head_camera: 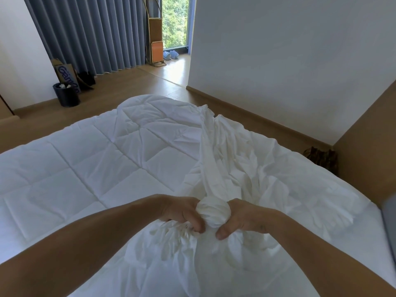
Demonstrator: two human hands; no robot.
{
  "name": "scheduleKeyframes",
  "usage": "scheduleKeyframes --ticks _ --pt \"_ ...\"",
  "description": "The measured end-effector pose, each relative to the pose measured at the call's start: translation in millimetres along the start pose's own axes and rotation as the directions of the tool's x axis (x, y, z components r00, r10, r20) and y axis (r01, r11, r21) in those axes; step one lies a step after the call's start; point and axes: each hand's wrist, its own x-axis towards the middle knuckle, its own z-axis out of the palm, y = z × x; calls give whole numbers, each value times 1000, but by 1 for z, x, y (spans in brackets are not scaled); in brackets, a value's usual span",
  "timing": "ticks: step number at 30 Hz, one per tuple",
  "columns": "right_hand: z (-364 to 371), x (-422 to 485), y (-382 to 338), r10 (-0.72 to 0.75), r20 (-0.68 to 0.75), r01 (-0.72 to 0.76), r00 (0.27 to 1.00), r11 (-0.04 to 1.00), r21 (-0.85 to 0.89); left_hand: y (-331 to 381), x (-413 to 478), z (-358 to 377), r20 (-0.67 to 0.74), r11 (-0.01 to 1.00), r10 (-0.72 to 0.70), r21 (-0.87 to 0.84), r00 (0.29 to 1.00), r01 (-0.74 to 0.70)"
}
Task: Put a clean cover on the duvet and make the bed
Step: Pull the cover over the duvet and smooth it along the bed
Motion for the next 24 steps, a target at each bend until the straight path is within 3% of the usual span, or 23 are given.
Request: scheduleKeyframes --ticks 2,5,10,13,16,19,24 --pt "3 1 2 44 37 -42 998 997 -58 3 3 1 -56 987 12 159 998 -3" --pt "4 2 3 77 38 -74 996 994 -81 8 6 1 -164 886 92 463 982 -6" --pt "4 1 7 57 62 -61 996 996 72 14 3 4 -238 795 181 606 954 1" --pt "6 0 6 33 96 -52 995 979 195 13 2 6 -271 745 160 664 949 65" --pt "10 3 10 -18 60 1 998 962 274 9 4 8 -270 761 100 641 958 102" --pt "10 5 13 -50 18 43 999 958 283 6 4 5 -230 846 82 530 970 55" --pt "4 6 5 -55 47 50 997 994 102 3 -7 1 -55 983 12 184 998 -2"
